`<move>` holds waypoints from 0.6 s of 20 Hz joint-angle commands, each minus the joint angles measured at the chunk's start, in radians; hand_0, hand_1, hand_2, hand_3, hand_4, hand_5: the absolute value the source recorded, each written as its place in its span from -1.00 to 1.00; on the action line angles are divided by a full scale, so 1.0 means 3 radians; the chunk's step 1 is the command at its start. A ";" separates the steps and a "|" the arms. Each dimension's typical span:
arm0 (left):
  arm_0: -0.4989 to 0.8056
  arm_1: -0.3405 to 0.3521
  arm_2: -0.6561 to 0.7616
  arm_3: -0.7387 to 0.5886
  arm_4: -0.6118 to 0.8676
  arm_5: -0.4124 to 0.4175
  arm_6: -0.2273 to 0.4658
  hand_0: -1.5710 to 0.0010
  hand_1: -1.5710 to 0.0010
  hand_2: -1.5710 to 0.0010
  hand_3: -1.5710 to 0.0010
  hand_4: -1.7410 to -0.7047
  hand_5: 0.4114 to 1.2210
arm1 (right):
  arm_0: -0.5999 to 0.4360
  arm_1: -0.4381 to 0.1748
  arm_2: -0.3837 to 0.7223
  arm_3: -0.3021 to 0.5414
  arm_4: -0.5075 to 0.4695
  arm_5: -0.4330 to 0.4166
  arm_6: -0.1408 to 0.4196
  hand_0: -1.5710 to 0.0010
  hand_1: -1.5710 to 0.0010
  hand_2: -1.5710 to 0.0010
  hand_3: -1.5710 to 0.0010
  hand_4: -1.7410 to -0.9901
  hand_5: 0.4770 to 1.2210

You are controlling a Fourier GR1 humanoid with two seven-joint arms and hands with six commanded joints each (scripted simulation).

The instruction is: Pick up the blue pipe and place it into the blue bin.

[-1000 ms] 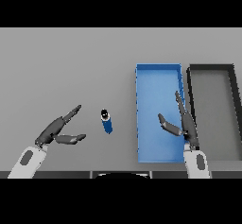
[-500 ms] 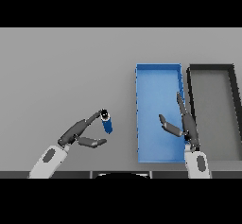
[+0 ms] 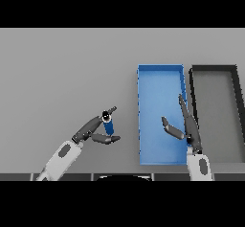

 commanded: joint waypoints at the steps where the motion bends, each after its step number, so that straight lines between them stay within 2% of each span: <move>1: -0.0016 -0.0076 -0.0011 0.0028 0.0031 -0.0010 -0.0005 1.00 1.00 1.00 1.00 0.28 -0.96 | 0.0011 -0.0011 -0.0011 0.0003 0.0004 -0.0004 0.0007 1.00 1.00 1.00 1.00 0.42 -0.55; 3: -0.0015 -0.0119 0.0000 0.0083 0.0053 -0.0021 -0.0100 1.00 1.00 1.00 1.00 0.22 -0.87 | 0.0067 -0.0032 -0.0018 -0.0008 0.0001 0.0007 -0.0087 1.00 1.00 1.00 1.00 0.42 -0.53; 4: -0.0012 -0.0176 0.0013 0.0090 0.0101 -0.0021 -0.0134 1.00 1.00 0.93 0.95 0.16 -0.78 | 0.0070 -0.0029 -0.0010 -0.0031 0.0014 -0.0002 -0.0096 1.00 1.00 1.00 1.00 0.41 -0.53; 5: -0.0041 -0.0246 0.0031 0.0131 0.0152 -0.0026 -0.0108 1.00 0.95 0.81 0.84 0.07 -0.66 | 0.0051 -0.0034 -0.0023 -0.0019 -0.0004 0.0005 -0.0083 1.00 1.00 1.00 1.00 0.41 -0.52; 6: -0.0002 -0.0301 0.0032 0.0135 0.0190 -0.0021 -0.0154 0.99 0.80 0.61 0.65 -0.04 -0.50 | 0.0068 -0.0048 -0.0041 -0.0025 -0.0043 0.0029 -0.0094 1.00 1.00 1.00 1.00 0.39 -0.52; 7: 0.0001 -0.0346 0.0063 0.0148 0.0251 -0.0025 -0.0183 0.84 0.59 0.38 0.32 -0.11 -0.20 | 0.0046 -0.0032 -0.0037 -0.0034 -0.0037 0.0010 -0.0050 1.00 1.00 1.00 1.00 0.39 -0.52; 9: 0.0018 -0.0391 0.0070 0.0158 0.0273 0.0000 -0.0198 0.23 0.04 -0.10 -0.16 -0.42 0.23 | 0.0017 -0.0048 -0.0047 0.0006 -0.0044 0.0027 -0.0033 1.00 1.00 1.00 1.00 0.39 -0.52; 11: 0.0038 -0.0399 0.0055 0.0134 0.0285 -0.0052 -0.0175 -0.21 -0.33 -0.43 -0.43 -0.62 0.51 | 0.0014 -0.0032 -0.0045 0.0030 -0.0065 0.0041 -0.0081 1.00 1.00 1.00 1.00 0.37 -0.51; 12: 0.0018 -0.0396 0.0053 0.0139 0.0279 -0.0033 -0.0184 -0.37 -0.47 -0.54 -0.52 -0.69 0.61 | -0.0011 -0.0015 -0.0034 0.0011 -0.0064 0.0032 -0.0028 1.00 1.00 1.00 1.00 0.35 -0.51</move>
